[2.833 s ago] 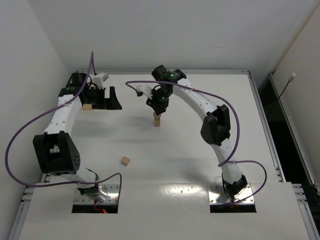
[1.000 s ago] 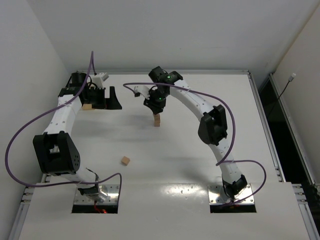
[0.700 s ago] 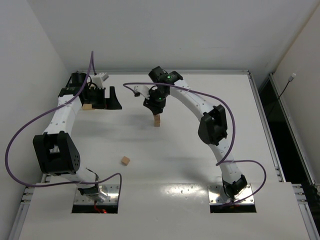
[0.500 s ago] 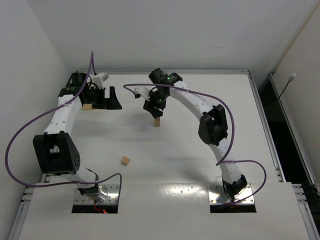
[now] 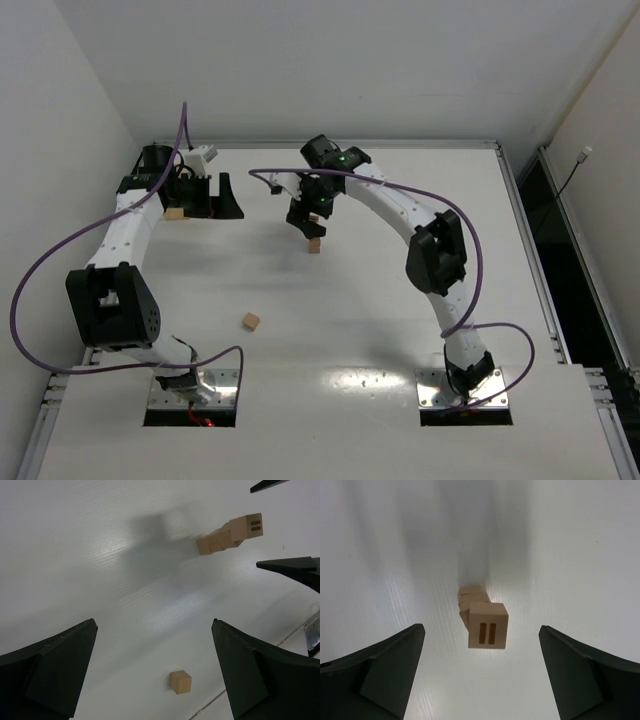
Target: Build the wood block tower
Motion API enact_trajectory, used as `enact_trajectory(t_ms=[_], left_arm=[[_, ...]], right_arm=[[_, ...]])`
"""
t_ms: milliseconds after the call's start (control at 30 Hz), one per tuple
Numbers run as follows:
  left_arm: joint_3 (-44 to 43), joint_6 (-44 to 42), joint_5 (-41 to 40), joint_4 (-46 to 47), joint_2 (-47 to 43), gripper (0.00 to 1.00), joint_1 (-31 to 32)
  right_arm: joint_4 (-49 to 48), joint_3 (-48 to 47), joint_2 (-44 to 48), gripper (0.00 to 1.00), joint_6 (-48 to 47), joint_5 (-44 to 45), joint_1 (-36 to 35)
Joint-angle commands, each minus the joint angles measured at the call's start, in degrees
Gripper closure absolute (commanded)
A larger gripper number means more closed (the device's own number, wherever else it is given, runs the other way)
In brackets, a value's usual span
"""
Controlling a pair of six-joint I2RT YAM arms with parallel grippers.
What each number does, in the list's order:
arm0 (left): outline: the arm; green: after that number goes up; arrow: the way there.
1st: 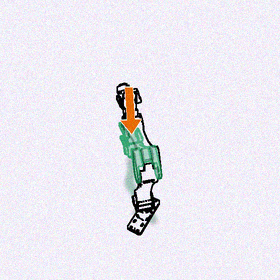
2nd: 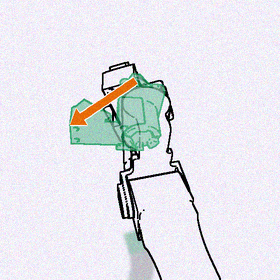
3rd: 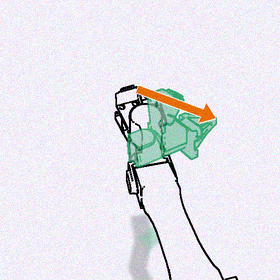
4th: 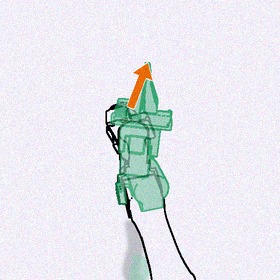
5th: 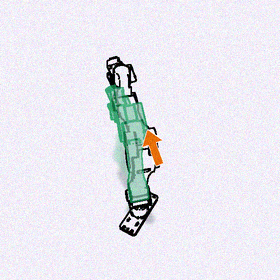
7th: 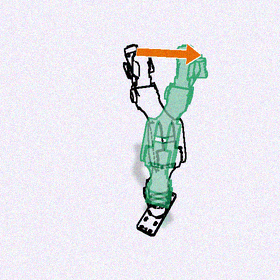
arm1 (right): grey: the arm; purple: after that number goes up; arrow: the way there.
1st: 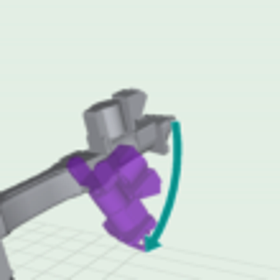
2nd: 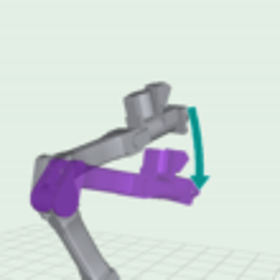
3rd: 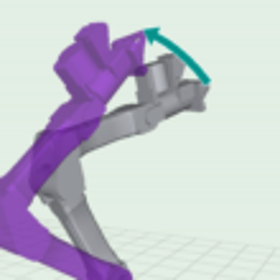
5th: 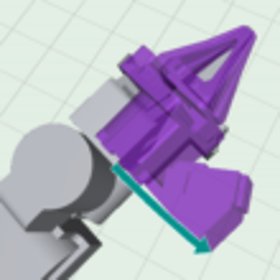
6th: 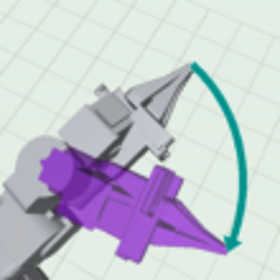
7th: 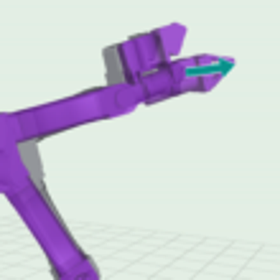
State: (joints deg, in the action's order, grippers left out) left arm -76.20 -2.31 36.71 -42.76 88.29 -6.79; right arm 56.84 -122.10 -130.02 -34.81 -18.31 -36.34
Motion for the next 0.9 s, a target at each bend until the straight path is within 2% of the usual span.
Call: enact_trajectory(t_ms=[0,133,267,367,467,533,633,700,867], left_arm=[[0.2,-0.1,0.9,1.5,-1.1,0.02,0.1],[1.4,-0.1,-0.2,1.5,-3.1,0.02,0.1],[4.1,-0.1,-1.5,2.2,-5.5,0.02,0.1],[7.8,-3.7,-5.8,-0.1,-9.1,0.03,4.2],[12.5,-7.4,-9.7,-3.5,-12.8,0.07,12.9],[14.8,-8.8,-14.0,-4.7,-15.2,0.07,17.0],[17.1,-8.8,-21.3,-4.7,-17.2,0.14,25.7],[17.1,-9.3,-23.3,-5.6,-16.4,0.19,28.9],[16.6,-8.6,-31.3,-6.7,-11.8,0.19,38.1]], right_arm=[[-6.2,4.0,6.8,0.04,1.6,0.9,-0.7],[-20.0,13.7,16.4,0.02,5.8,3.3,-0.1],[-27.8,23.3,27.0,0.02,11.2,5.5,1.0],[-30.5,25.5,32.3,0.01,16.6,11.0,2.8],[-32.2,31.0,36.4,0.01,22.3,21.1,5.3],[-32.8,36.9,39.9,0.01,23.9,23.6,6.6],[-33.5,43.7,43.4,0.01,25.0,28.7,9.4],[-33.5,46.3,44.8,0.01,25.8,28.8,12.7],[-32.8,51.7,47.2,0.01,27.2,27.0,19.0]])
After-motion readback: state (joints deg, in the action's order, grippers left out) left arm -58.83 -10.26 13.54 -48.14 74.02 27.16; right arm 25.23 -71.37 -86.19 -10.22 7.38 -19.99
